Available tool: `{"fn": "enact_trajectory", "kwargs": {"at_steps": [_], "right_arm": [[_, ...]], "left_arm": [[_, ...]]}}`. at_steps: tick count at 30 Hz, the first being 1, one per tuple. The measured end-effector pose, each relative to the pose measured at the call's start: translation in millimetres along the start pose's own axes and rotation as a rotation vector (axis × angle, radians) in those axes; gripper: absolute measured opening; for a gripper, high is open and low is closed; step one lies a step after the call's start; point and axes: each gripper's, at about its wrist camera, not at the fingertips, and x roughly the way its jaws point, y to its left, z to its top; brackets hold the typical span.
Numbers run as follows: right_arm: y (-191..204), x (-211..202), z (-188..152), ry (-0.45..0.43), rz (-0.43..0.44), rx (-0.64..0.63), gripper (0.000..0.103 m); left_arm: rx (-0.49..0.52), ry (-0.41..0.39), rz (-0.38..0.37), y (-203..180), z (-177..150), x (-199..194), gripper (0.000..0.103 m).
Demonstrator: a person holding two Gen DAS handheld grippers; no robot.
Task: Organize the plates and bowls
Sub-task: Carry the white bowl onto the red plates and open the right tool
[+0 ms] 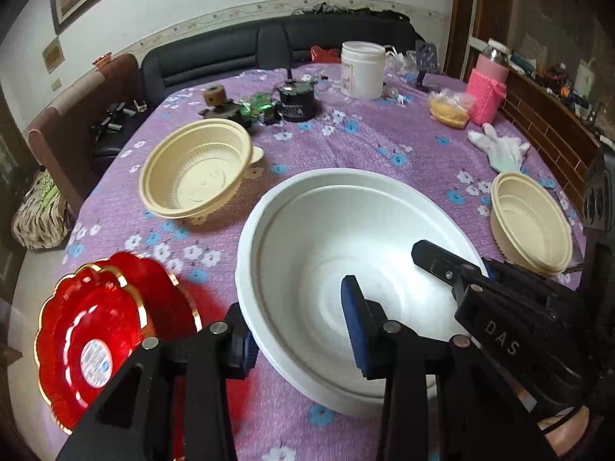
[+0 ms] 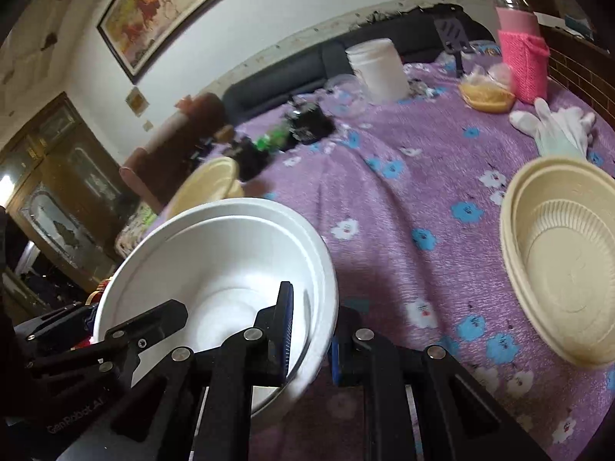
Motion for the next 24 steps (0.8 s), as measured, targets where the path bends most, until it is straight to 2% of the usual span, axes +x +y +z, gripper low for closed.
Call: {"fn": "enact_trajectory", "kwargs": {"at_steps": [2, 6, 11, 17, 24], "right_arm": [[11.4, -8.9, 0.2, -0.022, 0.027, 0.000, 0.017], [48.0, -29.2, -1.4, -0.070, 0.015, -0.091, 0.017], [96.4, -37.0, -2.5, -0.064, 0.039, -0.160, 0.017], [151.2, -18.7, -4.8, 0.017, 0.102, -0.217, 0.017], [210.8, 35.9, -20.2, 0.148, 0.133, -0.290, 0.017]], "left_arm": [[-0.017, -0.015, -0.003, 7.1, -2.6, -9.3, 0.037], [-0.055, -0.049, -0.012, 26.5, -9.2, -33.4, 0.037], [-0.116, -0.093, -0.001, 60.5, -21.8, -61.8, 0.039], [-0.229, -0.113, 0.042, 120.4, -43.3, -82.4, 0.040], [-0.355, -0.064, 0.099, 184.7, -62.3, -73.0, 0.040]]}}
